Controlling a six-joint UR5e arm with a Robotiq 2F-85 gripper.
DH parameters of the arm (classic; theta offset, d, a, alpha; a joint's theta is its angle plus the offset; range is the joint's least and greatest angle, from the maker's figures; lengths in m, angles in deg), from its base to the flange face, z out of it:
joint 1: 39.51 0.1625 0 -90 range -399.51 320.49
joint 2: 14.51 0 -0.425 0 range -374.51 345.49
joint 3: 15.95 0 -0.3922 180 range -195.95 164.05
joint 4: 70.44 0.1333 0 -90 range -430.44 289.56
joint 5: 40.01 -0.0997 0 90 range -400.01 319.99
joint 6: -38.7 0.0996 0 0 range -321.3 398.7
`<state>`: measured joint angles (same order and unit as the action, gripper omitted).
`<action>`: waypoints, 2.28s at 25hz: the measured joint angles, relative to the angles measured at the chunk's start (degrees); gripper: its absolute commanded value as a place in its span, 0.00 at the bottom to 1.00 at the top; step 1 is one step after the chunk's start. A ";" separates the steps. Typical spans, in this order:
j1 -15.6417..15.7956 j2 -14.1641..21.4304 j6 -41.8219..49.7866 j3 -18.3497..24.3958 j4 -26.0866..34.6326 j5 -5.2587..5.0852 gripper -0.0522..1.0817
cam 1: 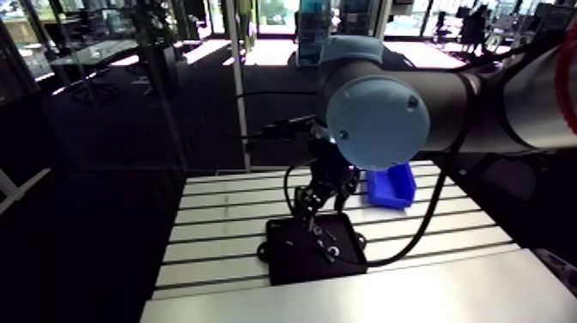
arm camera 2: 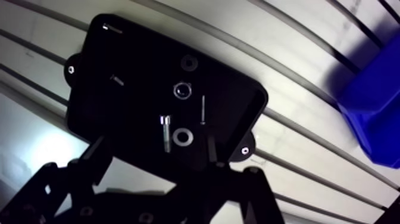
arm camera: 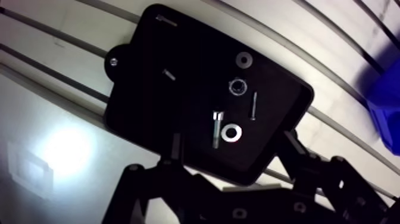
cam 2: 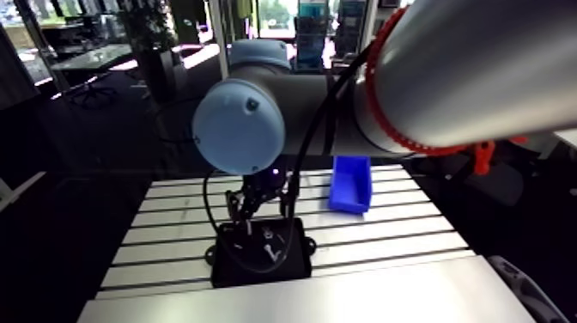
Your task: Pick up the M10 bolt from the tray and put it into the blue bin.
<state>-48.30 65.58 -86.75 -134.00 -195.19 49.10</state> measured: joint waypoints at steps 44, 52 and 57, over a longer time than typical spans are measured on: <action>0.00 -5.64 1.04 -2.76 -4.06 1.23 0.49; 0.03 -5.91 1.04 -2.90 -4.07 1.22 0.54; 0.07 -6.01 1.04 -2.95 -4.07 1.22 0.57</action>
<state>-48.23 59.56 -85.71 -136.95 -199.26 50.31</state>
